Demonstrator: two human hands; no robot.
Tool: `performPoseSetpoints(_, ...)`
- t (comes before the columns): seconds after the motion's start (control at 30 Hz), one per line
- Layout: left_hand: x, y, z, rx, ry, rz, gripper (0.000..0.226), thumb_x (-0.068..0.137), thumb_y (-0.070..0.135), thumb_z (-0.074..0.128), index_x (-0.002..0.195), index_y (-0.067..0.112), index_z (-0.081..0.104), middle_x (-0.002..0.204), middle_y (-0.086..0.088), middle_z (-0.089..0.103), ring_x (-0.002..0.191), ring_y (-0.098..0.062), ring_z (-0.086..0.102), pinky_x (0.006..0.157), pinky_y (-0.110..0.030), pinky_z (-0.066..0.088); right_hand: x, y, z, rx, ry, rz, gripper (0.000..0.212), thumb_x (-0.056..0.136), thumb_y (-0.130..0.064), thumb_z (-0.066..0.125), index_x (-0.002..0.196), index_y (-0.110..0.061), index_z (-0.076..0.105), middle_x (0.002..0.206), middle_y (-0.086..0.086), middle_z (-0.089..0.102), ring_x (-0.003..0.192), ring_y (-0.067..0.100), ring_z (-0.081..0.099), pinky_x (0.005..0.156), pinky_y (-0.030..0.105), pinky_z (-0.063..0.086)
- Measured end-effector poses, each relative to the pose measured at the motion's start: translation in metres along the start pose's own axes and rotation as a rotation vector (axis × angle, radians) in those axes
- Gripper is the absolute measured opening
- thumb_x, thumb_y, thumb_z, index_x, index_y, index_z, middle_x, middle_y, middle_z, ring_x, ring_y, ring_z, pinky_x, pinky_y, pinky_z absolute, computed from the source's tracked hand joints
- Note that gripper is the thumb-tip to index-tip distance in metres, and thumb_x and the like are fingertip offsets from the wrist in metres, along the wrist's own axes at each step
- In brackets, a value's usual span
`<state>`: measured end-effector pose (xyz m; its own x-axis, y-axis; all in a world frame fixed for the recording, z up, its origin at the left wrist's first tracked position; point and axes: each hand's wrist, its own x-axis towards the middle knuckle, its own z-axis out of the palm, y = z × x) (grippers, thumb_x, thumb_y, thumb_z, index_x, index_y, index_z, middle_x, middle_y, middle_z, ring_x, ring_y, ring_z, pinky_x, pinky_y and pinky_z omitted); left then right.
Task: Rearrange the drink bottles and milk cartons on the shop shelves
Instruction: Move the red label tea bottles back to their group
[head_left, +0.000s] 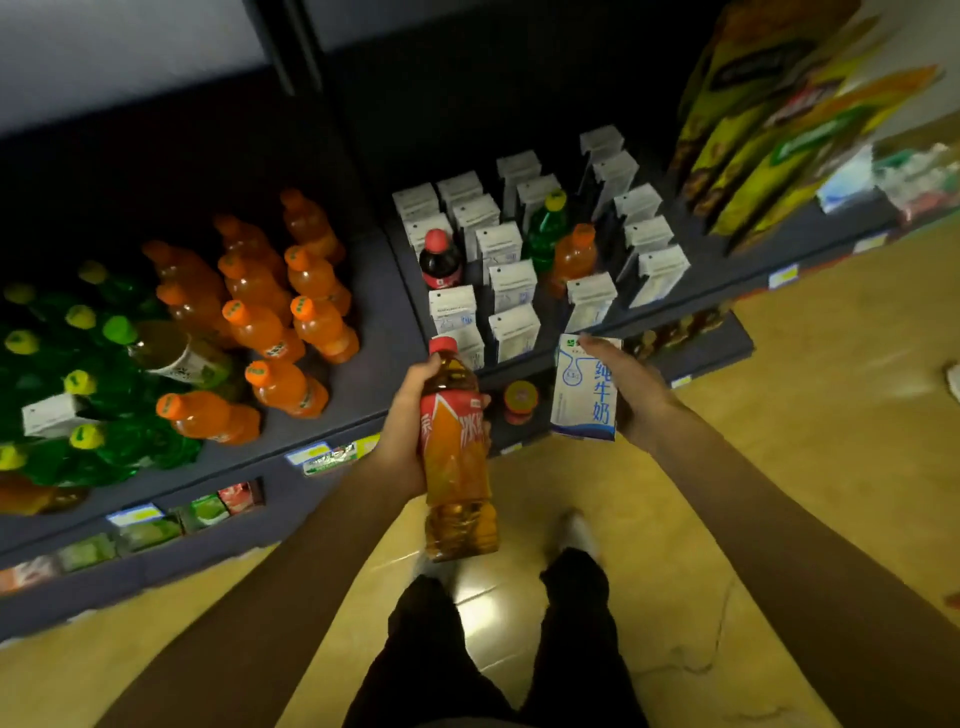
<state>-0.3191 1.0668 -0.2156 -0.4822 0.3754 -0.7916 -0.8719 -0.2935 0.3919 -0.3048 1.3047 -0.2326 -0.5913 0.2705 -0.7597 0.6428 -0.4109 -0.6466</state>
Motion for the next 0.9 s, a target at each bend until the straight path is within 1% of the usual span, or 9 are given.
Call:
performPoseSetpoints(0.03, 0.002, -0.005, 0.01, -0.047, 0.015, 0.011, 0.06, 0.081, 0.06, 0.059, 0.113, 0.009, 0.061, 0.09, -0.012, 0.07, 0.072, -0.025, 0.065, 0.071, -0.036, 0.053, 0.009, -0.009, -0.008, -0.038, -0.019, -0.001, 0.084, 0.059, -0.052, 0.087, 0.128, -0.013, 0.058, 0.1, 0.009, 0.076, 0.087, 0.028, 0.075, 0.065, 0.039, 0.06)
performPoseSetpoints(0.1, 0.008, -0.015, 0.031, -0.108, 0.042, 0.032, 0.057, 0.082, 0.06, 0.059, 0.11, 0.01, 0.063, 0.092, -0.012, 0.07, 0.073, -0.025, 0.065, 0.07, -0.036, 0.053, 0.021, -0.029, -0.025, -0.104, -0.044, 0.008, 0.075, 0.063, -0.051, 0.085, 0.124, -0.013, 0.062, 0.098, 0.009, 0.077, 0.086, 0.028, 0.075, 0.064, 0.037, 0.059)
performPoseSetpoints(0.2, 0.02, -0.033, 0.058, -0.176, 0.053, 0.052, 0.057, 0.077, 0.061, 0.066, 0.109, 0.013, 0.065, 0.1, -0.014, 0.067, 0.08, -0.027, 0.065, 0.072, -0.04, 0.054, 0.037, -0.061, -0.049, -0.167, -0.101, 0.04, 0.05, 0.077, -0.048, 0.078, 0.113, -0.014, 0.068, 0.099, 0.009, 0.076, 0.087, 0.026, 0.074, 0.066, 0.035, 0.058)
performPoseSetpoints(0.33, 0.034, -0.052, 0.08, -0.223, 0.091, 0.068, 0.064, 0.076, 0.063, 0.065, 0.12, 0.015, 0.062, 0.106, -0.015, 0.066, 0.085, -0.028, 0.065, 0.072, -0.041, 0.055, 0.058, -0.097, -0.058, -0.146, -0.138, -0.021, 0.038, 0.082, -0.043, 0.075, 0.107, -0.014, 0.07, 0.099, 0.008, 0.076, 0.087, 0.021, 0.074, 0.066, 0.033, 0.058)
performPoseSetpoints(0.4, 0.038, -0.055, 0.087, -0.244, 0.109, 0.066, 0.067, 0.074, 0.064, 0.066, 0.121, 0.016, 0.062, 0.105, -0.015, 0.067, 0.084, -0.027, 0.066, 0.073, -0.041, 0.054, 0.065, -0.113, -0.053, -0.098, -0.189, -0.041, 0.032, 0.085, -0.043, 0.071, 0.102, -0.016, 0.07, 0.097, 0.006, 0.076, 0.088, 0.021, 0.074, 0.072, 0.037, 0.057)
performPoseSetpoints(0.5, 0.041, -0.056, 0.09, -0.262, 0.119, 0.079, 0.066, 0.074, 0.065, 0.064, 0.119, 0.016, 0.062, 0.101, -0.014, 0.068, 0.081, -0.026, 0.066, 0.072, -0.04, 0.053, 0.081, -0.131, -0.037, -0.075, -0.259, -0.059, 0.036, 0.087, -0.049, 0.066, 0.106, -0.019, 0.068, 0.103, 0.006, 0.075, 0.097, 0.024, 0.071, 0.084, 0.043, 0.056)
performPoseSetpoints(0.63, 0.041, -0.05, 0.089, -0.319, 0.141, 0.106, 0.058, 0.071, 0.063, 0.064, 0.106, 0.016, 0.065, 0.088, -0.012, 0.069, 0.075, -0.025, 0.065, 0.068, -0.038, 0.054, 0.102, -0.143, -0.011, -0.1, -0.276, -0.085, 0.044, 0.088, -0.053, 0.064, 0.115, -0.018, 0.067, 0.112, 0.007, 0.073, 0.105, 0.024, 0.069, 0.091, 0.044, 0.055)
performPoseSetpoints(0.77, 0.045, -0.046, 0.086, -0.368, 0.143, 0.13, 0.06, 0.073, 0.063, 0.065, 0.109, 0.016, 0.064, 0.093, -0.012, 0.068, 0.08, -0.026, 0.064, 0.07, -0.039, 0.054, 0.119, -0.144, 0.008, -0.142, -0.31, -0.081, 0.041, 0.087, -0.053, 0.065, 0.112, -0.02, 0.068, 0.114, 0.006, 0.073, 0.104, 0.022, 0.069, 0.087, 0.04, 0.055)
performPoseSetpoints(0.9, 0.046, -0.042, 0.085, -0.393, 0.14, 0.149, 0.061, 0.076, 0.062, 0.062, 0.114, 0.015, 0.062, 0.091, -0.01, 0.07, 0.079, -0.025, 0.065, 0.07, -0.038, 0.055, 0.129, -0.142, 0.016, -0.13, -0.291, -0.069, 0.05, 0.085, -0.052, 0.069, 0.12, -0.017, 0.067, 0.114, 0.006, 0.073, 0.104, 0.022, 0.07, 0.082, 0.039, 0.057)
